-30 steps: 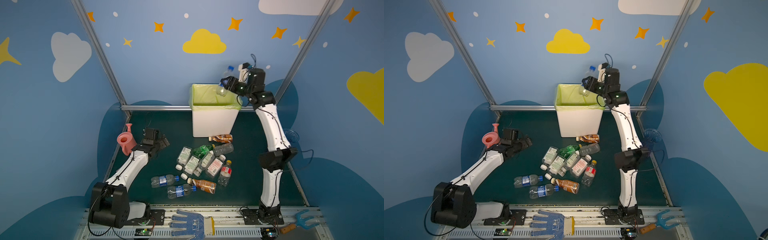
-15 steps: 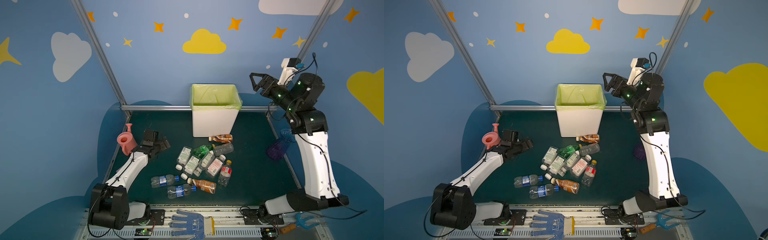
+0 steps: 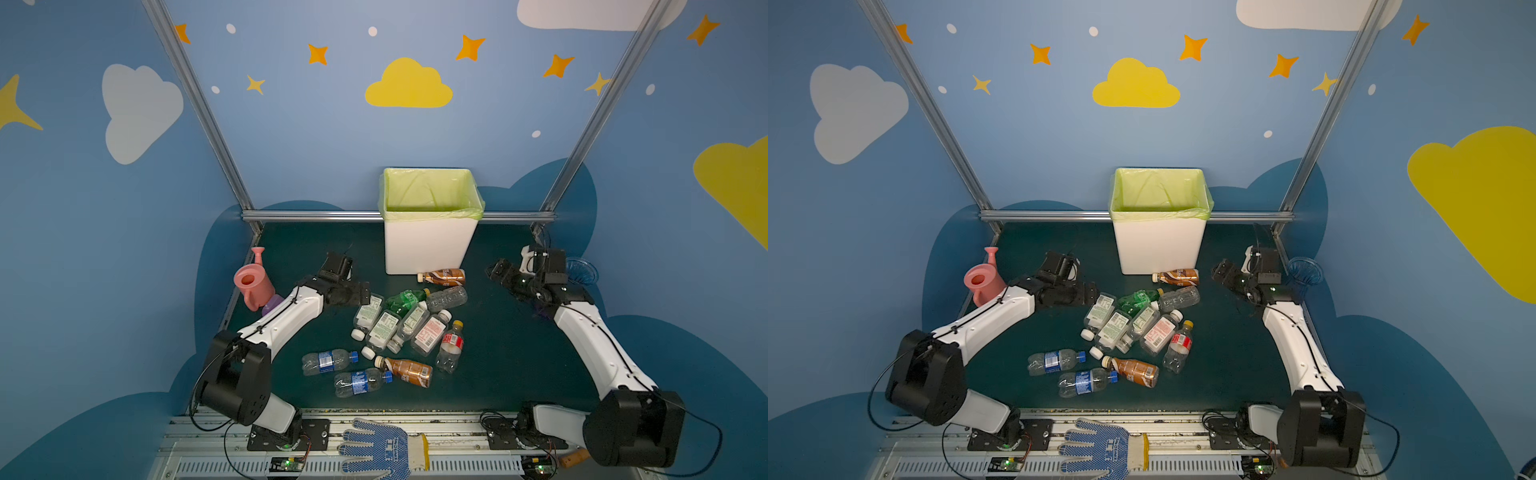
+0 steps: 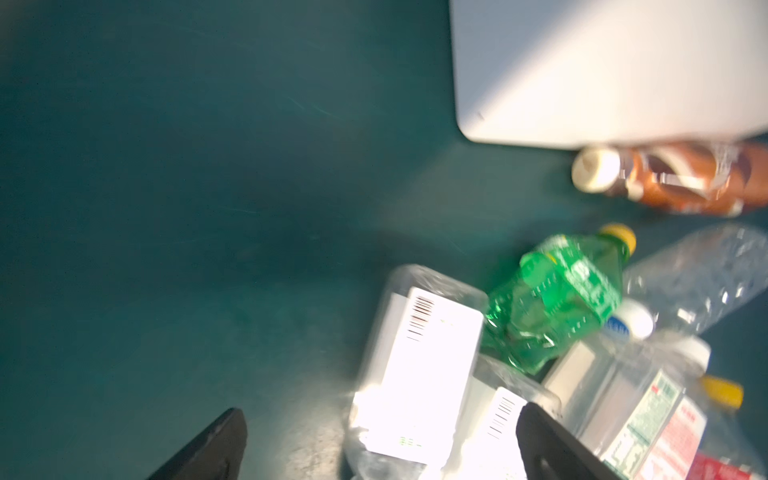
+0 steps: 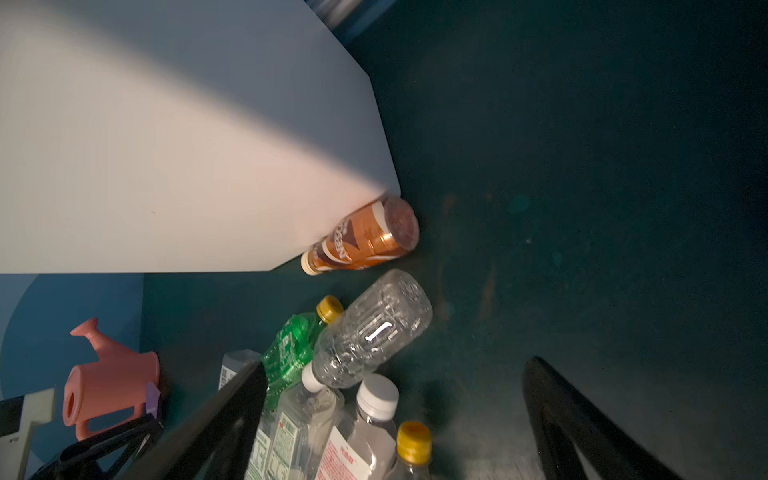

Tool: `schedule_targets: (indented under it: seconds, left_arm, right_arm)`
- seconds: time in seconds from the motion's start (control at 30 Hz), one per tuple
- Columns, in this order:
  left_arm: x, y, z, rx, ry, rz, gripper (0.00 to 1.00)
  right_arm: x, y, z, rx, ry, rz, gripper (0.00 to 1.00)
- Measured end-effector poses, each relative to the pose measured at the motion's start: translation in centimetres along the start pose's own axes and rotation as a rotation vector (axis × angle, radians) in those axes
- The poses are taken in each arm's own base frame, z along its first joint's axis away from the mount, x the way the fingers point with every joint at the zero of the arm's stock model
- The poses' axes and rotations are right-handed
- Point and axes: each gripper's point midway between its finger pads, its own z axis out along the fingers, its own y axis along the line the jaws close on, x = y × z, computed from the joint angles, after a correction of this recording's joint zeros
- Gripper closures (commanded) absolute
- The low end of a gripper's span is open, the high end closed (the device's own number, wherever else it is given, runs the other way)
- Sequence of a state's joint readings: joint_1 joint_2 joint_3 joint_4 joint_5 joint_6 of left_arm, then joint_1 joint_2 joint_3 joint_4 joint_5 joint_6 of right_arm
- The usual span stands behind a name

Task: Throw the plastic bottles in the bin
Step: 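Lower the left gripper onto the clear white-labelled bottle while the right gripper withdraws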

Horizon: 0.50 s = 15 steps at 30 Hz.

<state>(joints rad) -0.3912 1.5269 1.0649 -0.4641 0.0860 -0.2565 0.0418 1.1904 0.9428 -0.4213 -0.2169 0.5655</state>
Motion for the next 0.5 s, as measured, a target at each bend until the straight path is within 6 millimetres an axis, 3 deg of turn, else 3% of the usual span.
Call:
schedule_targets:
  seconds: [0.13,0.3,0.5]
  left_arm:
    - [2.2,-0.7,1.3,-0.012,0.085,0.069,0.03]
    - [3.2,-0.6,2.9,-0.048,0.163,0.101,0.07]
    - [4.6,-0.5,4.1,-0.072,0.224,0.125,0.07]
  right_arm:
    - [2.8,-2.5,-0.9,0.016,-0.011,0.052,0.05]
    - [5.5,-5.5,-0.3,0.059,0.012,0.133,0.05]
    - [5.4,-6.5,-0.3,0.072,-0.003,0.168,0.04]
